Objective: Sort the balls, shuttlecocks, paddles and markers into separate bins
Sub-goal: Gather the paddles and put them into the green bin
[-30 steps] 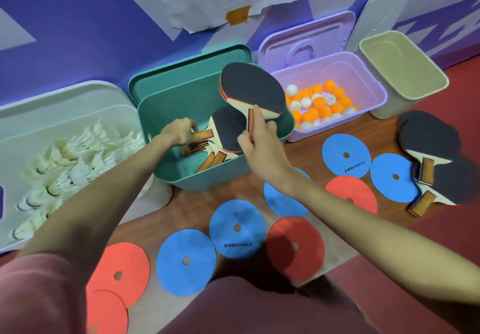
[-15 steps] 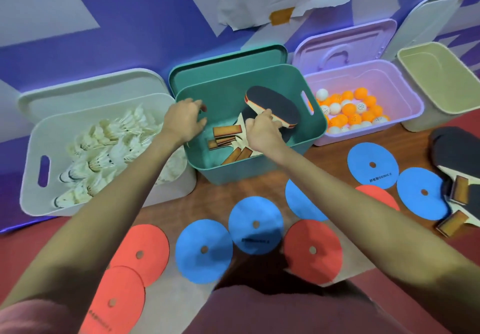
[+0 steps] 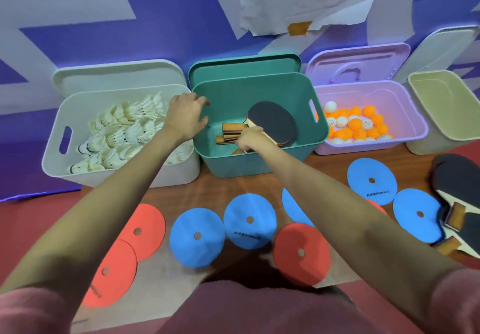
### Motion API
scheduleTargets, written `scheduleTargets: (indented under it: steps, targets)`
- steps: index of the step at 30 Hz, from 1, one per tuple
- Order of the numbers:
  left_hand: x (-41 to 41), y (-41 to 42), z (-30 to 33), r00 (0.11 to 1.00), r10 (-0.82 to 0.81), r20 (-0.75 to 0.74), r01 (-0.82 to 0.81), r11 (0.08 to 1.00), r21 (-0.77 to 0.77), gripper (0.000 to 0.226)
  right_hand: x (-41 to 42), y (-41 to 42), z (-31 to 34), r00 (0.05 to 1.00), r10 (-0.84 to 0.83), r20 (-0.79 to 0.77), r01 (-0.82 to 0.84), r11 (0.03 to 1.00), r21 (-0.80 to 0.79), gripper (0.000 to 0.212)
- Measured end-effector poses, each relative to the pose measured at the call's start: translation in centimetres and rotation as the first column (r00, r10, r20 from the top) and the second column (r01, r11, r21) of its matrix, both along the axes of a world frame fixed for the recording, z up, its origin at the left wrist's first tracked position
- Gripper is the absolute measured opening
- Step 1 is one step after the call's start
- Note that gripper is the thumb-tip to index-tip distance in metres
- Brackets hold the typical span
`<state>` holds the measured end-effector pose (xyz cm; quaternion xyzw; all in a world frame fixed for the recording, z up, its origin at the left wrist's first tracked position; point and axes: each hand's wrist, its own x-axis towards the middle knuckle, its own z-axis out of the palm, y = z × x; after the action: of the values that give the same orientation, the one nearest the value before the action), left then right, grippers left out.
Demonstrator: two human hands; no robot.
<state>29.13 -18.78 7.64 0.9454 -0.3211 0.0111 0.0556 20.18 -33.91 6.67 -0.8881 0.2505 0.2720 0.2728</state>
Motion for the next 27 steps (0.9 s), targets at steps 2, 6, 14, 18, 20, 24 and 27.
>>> scheduleTargets:
  steps: [2, 6, 14, 18, 20, 24, 27]
  targets:
    - [-0.6, 0.2, 0.0, 0.999, 0.04, 0.011, -0.04, 0.999, -0.002, 0.04, 0.1, 0.3, -0.3, 1.0, -0.013, 0.005, 0.013, 0.994, -0.104, 0.069]
    - [-2.0, -0.2, 0.4, 0.993, 0.105, 0.051, -0.104, 0.994, -0.029, 0.04, -0.9, -1.1, 1.1, 0.983, 0.01, 0.182, 0.011, 0.993, -0.113, 0.063]
    - [-9.1, -4.3, 0.1, 0.98, 0.109, 0.169, -0.054, 0.952, -0.301, 0.047, -12.5, -9.9, 0.9, 0.651, 0.196, 0.733, 0.138, 0.919, -0.368, 0.061]
    - [-13.8, -8.6, -0.3, 0.979, 0.027, 0.204, 0.043, 0.943, -0.33, 0.045, -18.7, -15.4, -1.7, 0.753, 0.093, 0.651, 0.194, 0.914, -0.355, 0.066]
    - [-16.3, -11.1, -0.8, 0.976, -0.036, 0.214, 0.11, 0.932, -0.345, 0.044, -21.8, -18.0, -3.1, 0.81, 0.038, 0.586, 0.222, 0.904, -0.366, 0.07]
    - [-21.2, -16.2, -2.7, 0.974, -0.141, 0.176, 0.196, 0.916, -0.35, 0.044, -28.2, -23.0, -5.1, 0.859, -0.113, 0.499, 0.317, 0.884, -0.344, 0.074]
    - [-24.7, -20.4, -4.4, 0.975, -0.202, 0.091, 0.221, 0.917, -0.332, 0.045, -33.1, -26.9, -6.2, 0.857, -0.23, 0.461, 0.401, 0.86, -0.316, 0.075]
